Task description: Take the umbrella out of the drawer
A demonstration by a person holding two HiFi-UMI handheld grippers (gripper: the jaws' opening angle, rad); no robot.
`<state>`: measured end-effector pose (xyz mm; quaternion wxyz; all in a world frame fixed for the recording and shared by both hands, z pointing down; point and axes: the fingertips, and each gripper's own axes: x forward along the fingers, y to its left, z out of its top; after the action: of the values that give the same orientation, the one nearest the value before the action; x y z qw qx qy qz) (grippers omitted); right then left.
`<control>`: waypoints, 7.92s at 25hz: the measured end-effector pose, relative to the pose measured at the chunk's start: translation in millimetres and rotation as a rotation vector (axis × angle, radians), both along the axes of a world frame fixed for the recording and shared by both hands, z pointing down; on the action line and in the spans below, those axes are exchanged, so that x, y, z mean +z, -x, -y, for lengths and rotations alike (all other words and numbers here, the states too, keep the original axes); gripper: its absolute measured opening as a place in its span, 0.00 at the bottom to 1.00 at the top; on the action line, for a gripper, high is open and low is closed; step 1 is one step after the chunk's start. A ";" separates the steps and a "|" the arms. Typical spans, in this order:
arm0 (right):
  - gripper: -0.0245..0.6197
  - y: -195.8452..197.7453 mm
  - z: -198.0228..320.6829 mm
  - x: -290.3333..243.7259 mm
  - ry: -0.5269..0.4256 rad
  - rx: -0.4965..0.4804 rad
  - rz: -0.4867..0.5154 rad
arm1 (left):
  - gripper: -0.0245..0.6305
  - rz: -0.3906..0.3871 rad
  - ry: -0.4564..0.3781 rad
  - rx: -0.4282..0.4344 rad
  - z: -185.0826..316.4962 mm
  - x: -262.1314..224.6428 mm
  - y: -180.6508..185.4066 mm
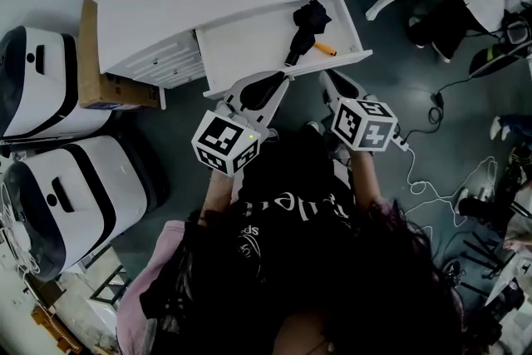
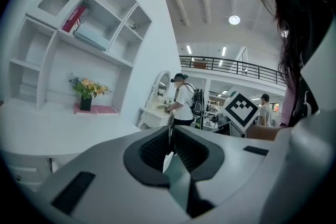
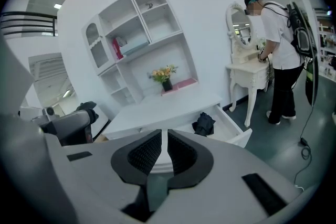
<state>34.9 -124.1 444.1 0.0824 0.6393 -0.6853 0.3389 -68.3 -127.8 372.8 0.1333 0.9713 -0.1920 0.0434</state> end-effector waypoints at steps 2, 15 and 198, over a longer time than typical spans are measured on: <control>0.14 -5.7 6.7 4.2 0.006 0.003 0.006 | 0.10 0.007 0.007 0.001 7.4 3.1 -6.5; 0.14 -56.7 101.4 28.4 0.030 -0.088 0.026 | 0.10 0.028 0.025 -0.045 91.6 18.6 -72.6; 0.48 -10.8 -257.9 27.8 0.156 -0.741 0.174 | 0.10 0.116 0.054 -0.574 -287.9 32.5 -49.3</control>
<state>45.7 133.7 471.9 0.1891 0.3092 -0.8463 0.3905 -19.0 160.1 405.3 0.1548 0.8692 -0.4651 0.0643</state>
